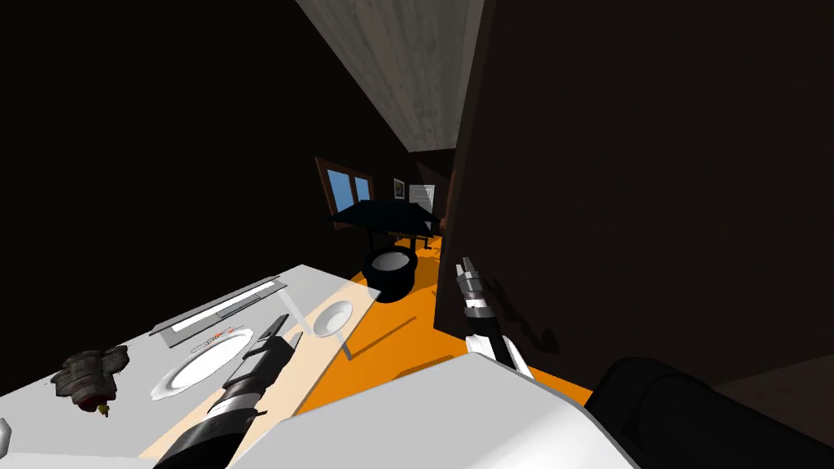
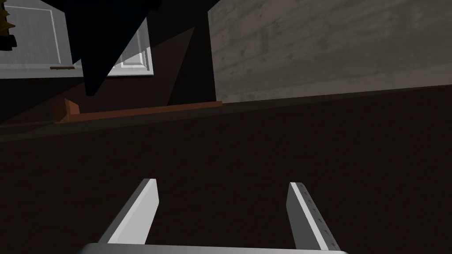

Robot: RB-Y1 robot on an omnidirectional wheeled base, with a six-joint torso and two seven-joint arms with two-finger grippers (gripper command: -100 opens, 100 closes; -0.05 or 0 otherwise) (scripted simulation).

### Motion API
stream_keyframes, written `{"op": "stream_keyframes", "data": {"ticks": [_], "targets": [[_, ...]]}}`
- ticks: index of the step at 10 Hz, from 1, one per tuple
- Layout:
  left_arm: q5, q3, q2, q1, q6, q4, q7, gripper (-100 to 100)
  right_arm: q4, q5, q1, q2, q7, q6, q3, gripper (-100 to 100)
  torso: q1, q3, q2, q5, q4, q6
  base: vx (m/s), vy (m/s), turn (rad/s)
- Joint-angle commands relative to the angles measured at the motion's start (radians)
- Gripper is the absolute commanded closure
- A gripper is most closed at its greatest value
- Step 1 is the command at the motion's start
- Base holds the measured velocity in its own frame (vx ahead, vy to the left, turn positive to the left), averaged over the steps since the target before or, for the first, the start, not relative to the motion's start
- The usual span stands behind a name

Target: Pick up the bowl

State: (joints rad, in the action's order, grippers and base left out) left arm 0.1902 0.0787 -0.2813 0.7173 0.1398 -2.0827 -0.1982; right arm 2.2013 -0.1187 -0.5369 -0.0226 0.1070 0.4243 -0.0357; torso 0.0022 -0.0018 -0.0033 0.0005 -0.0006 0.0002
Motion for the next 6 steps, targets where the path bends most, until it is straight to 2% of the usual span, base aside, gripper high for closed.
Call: {"op": "stream_keyframes", "data": {"ticks": [1,4,5,6], "targets": [[0.021,-0.008,-0.015,0.023,-0.039,0.037,0.002,-100,0.000,0.000,0.000,0.000,0.000,0.000,0.000,0,0.000,0.000,0.000,0.000,0.000,0.000,0.059,0.028,-0.290],[0.065,-0.014,-0.052,0.061,-0.099,0.112,-0.001,-100,0.000,0.000,0.000,0.000,0.000,0.000,0.000,0,0.001,-0.001,-0.002,0.000,0.000,0.000,0.075,0.028,-0.287],[0.078,-0.016,-0.063,0.073,-0.118,0.137,0.000,-100,0.000,0.000,0.000,0.000,0.000,0.000,0.000,0,0.000,-0.001,-0.002,0.000,-0.001,0.000,0.087,0.038,-0.224],[0.078,-0.016,-0.063,0.073,-0.118,0.137,0.000,-100,0.000,0.000,0.000,0.000,0.000,0.000,0.000,0,0.001,-0.002,-0.003,0.000,-0.001,-0.001,0.048,0.032,-0.064]]}}
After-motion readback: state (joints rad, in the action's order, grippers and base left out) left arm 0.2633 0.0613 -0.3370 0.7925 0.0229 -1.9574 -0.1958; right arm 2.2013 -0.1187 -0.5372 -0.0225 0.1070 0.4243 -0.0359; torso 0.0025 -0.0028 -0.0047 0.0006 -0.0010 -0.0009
